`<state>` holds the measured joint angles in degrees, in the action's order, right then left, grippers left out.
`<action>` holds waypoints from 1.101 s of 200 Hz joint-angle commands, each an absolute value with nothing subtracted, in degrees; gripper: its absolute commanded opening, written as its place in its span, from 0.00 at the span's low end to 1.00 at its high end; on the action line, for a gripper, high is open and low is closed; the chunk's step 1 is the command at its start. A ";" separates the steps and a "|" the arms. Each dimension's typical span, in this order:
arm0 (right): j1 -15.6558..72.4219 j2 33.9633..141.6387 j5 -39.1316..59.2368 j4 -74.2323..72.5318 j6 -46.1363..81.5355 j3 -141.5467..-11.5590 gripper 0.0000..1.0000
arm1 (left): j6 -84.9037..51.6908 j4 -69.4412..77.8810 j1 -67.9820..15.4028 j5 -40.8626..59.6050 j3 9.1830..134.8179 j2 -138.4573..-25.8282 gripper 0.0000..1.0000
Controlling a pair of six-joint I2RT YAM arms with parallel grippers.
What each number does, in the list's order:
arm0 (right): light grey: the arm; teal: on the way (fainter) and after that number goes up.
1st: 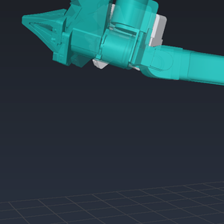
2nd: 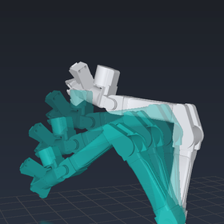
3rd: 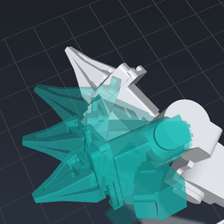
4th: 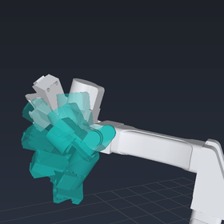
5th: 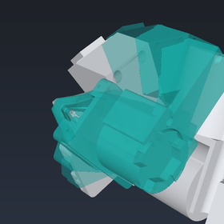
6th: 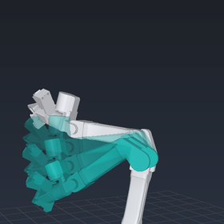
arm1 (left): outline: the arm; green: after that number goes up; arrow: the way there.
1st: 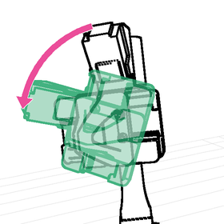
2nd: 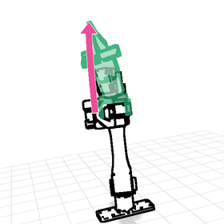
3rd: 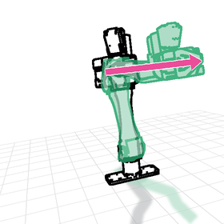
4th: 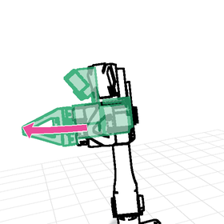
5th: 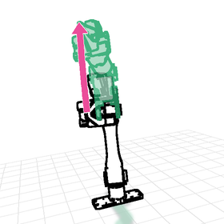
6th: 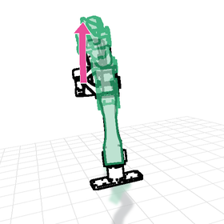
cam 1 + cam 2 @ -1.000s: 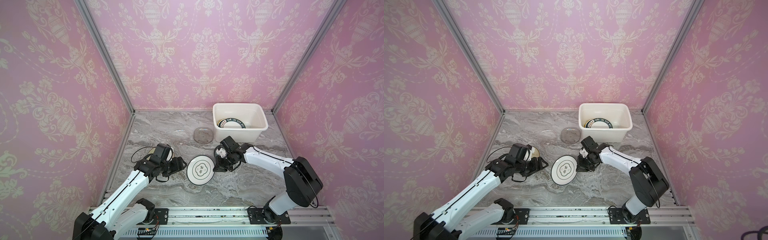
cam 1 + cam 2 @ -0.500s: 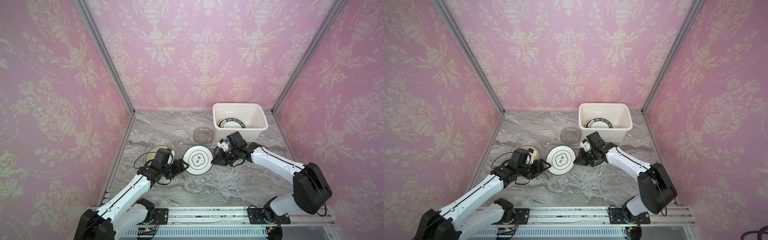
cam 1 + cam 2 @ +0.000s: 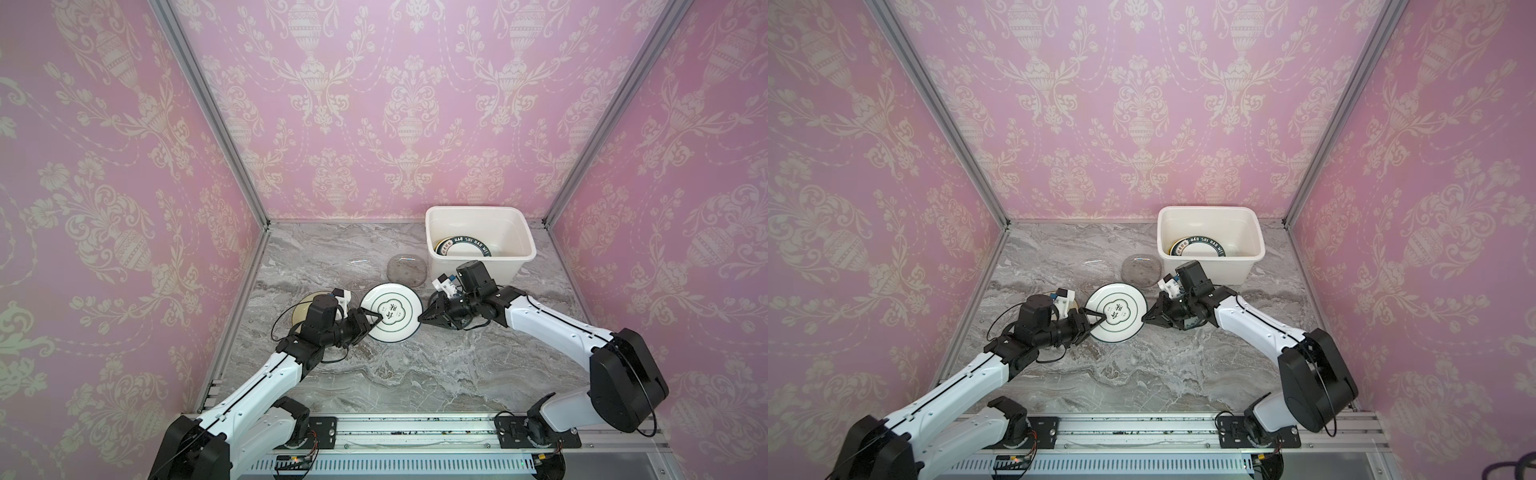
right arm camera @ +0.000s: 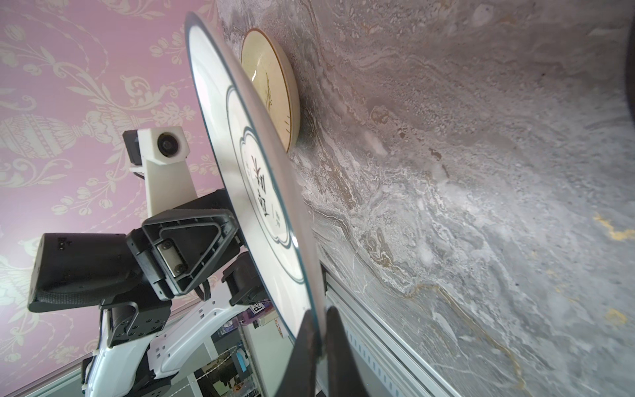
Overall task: Place the plates into the plastic bin on the countertop
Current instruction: 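Tilt the white plate upright with the right gripper while the left gripper steadies it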
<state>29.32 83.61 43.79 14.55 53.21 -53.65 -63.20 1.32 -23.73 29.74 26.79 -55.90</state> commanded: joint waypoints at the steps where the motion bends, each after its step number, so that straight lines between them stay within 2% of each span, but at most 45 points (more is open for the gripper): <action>1: 29.05 82.61 46.09 10.34 55.10 -53.25 0.00 | -65.12 4.69 -23.32 31.20 25.98 -54.86 0.41; 56: 28.84 82.97 45.67 9.24 55.96 -52.85 0.00 | -66.13 5.18 -23.34 30.59 26.37 -54.06 0.22; 98: 28.04 82.77 45.14 8.06 56.51 -52.82 0.00 | -67.48 6.04 -23.29 30.13 26.78 -53.31 0.03; 122: 27.41 81.74 44.13 6.20 56.84 -52.25 0.14 | -68.97 6.56 -23.29 29.71 27.24 -52.56 0.00; 139: 27.12 80.76 43.04 5.03 56.78 -51.53 0.37 | -70.55 6.94 -23.34 29.51 27.43 -51.95 0.00; 174: 27.04 79.54 41.58 0.18 57.93 -49.06 0.55 | -75.03 8.63 -23.30 28.87 27.74 -50.57 0.00; 220: 27.15 80.91 41.92 -12.93 63.61 -45.59 0.57 | -79.96 11.14 -23.29 31.49 27.89 -52.06 0.00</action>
<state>27.35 80.53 42.54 -3.46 59.94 -47.27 -76.23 6.98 -23.42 29.71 26.74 -51.81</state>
